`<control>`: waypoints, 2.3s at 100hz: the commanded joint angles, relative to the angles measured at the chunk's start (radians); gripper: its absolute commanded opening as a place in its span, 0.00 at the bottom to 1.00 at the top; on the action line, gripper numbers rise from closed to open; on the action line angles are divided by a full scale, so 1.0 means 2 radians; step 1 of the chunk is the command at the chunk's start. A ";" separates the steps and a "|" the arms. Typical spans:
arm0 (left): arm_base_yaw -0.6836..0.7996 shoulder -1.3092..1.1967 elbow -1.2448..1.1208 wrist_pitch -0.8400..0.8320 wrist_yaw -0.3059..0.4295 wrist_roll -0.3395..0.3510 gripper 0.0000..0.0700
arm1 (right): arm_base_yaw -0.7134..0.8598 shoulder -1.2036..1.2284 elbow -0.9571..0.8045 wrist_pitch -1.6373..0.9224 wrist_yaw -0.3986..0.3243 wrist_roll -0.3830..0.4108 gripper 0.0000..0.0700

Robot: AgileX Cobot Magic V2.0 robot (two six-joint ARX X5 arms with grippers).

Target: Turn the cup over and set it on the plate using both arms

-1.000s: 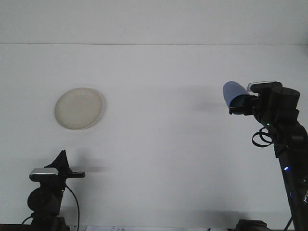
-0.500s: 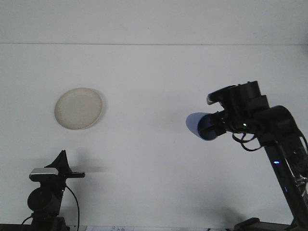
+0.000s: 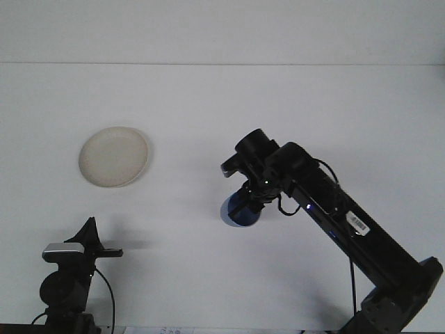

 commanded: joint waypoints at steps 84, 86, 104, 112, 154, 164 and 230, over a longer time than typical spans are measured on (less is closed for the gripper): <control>-0.001 -0.001 -0.010 0.006 -0.003 0.003 0.02 | 0.040 0.103 -0.012 -0.018 0.054 -0.009 0.01; -0.001 -0.001 -0.010 0.006 -0.003 0.003 0.02 | 0.040 0.105 -0.012 -0.018 0.054 -0.009 0.01; -0.001 -0.001 -0.010 0.006 -0.003 0.003 0.02 | 0.040 0.117 -0.012 -0.018 0.050 -0.013 0.01; -0.001 -0.001 -0.010 0.006 -0.003 0.003 0.02 | 0.040 0.118 -0.012 -0.018 0.045 -0.013 0.01; -0.001 -0.001 -0.010 0.006 -0.003 0.003 0.02 | 0.040 0.119 -0.012 -0.018 0.043 -0.013 0.49; -0.001 -0.001 -0.010 0.006 -0.003 0.003 0.02 | 0.039 0.114 -0.010 -0.018 0.043 -0.014 0.67; -0.001 -0.001 -0.010 0.006 -0.003 0.003 0.02 | 0.030 -0.090 0.086 -0.017 0.059 -0.024 0.69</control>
